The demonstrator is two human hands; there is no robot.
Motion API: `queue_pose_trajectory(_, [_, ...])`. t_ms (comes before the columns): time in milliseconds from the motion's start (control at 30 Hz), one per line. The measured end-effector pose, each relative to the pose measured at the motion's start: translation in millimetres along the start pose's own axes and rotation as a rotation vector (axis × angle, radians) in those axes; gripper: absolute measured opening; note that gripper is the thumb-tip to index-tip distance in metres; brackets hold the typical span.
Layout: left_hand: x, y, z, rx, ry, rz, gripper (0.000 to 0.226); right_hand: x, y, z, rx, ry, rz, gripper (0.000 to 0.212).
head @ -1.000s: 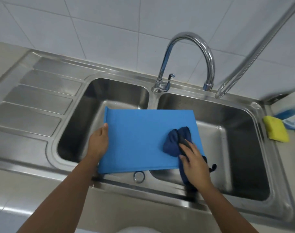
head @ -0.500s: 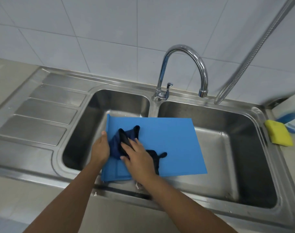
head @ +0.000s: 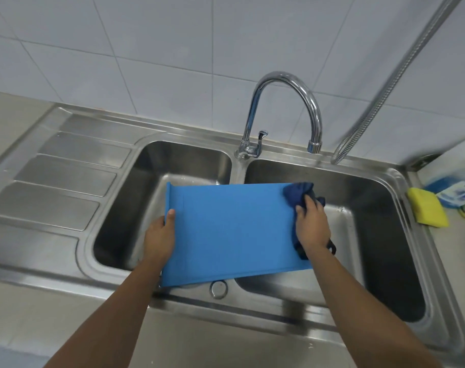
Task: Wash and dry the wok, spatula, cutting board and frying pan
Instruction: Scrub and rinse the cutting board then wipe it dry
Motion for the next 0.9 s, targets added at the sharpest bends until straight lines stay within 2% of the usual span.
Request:
queue_pose_trajectory(100, [-1,0,6,0.007,-0.006,-0.012,0.053,9,52,-9,0.066,0.015,-0.010,0.039])
queue_pose_trajectory(167, [-1,2,9,0.018,-0.001,-0.025,0.055,4,91,-33,0.163,-0.007,-0.080,0.041])
queue_pose_trajectory(367, [-2,1,6,0.029,0.093,-0.086,0.060,-19,207,-134,0.521,-0.158,-0.497,0.041])
queue_pose_trajectory(433, [2,2,12,0.038,0.084,-0.094,0.057,-15,219,-145,0.603,-0.186,-0.552,0.042])
queue_pose_trajectory(533, [4,4,19,0.102,0.066,-0.082,0.054,12,206,-132,0.758,-0.179,-0.380,0.048])
queue_pose_trajectory(600, [3,5,20,0.189,0.088,-0.096,0.054,29,195,-114,0.880,-0.045,-0.248,0.065])
queue_pose_trajectory(667, [-1,7,20,0.274,0.152,-0.134,0.049,41,180,-99,0.893,0.111,-0.142,0.081])
queue_pose_trajectory(700, [-4,8,21,0.304,0.172,-0.157,0.047,47,171,-97,0.871,0.138,-0.067,0.081])
queue_pose_trajectory(800, [-12,13,24,0.356,0.204,-0.263,0.047,60,142,-105,0.844,-0.002,0.164,0.061])
queue_pose_trajectory(900, [-8,29,44,0.364,0.237,-0.368,0.043,73,130,-110,0.925,-0.171,0.205,0.050])
Point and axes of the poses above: each hand's wrist, its own y-axis away from the middle knuckle, its own x-axis out of the back of the hand, z = x × y, the point moved 5 cm from there along -y, towards the middle knuckle, and after that the axes turned 14 degrees about z, right-handed, at the moved point
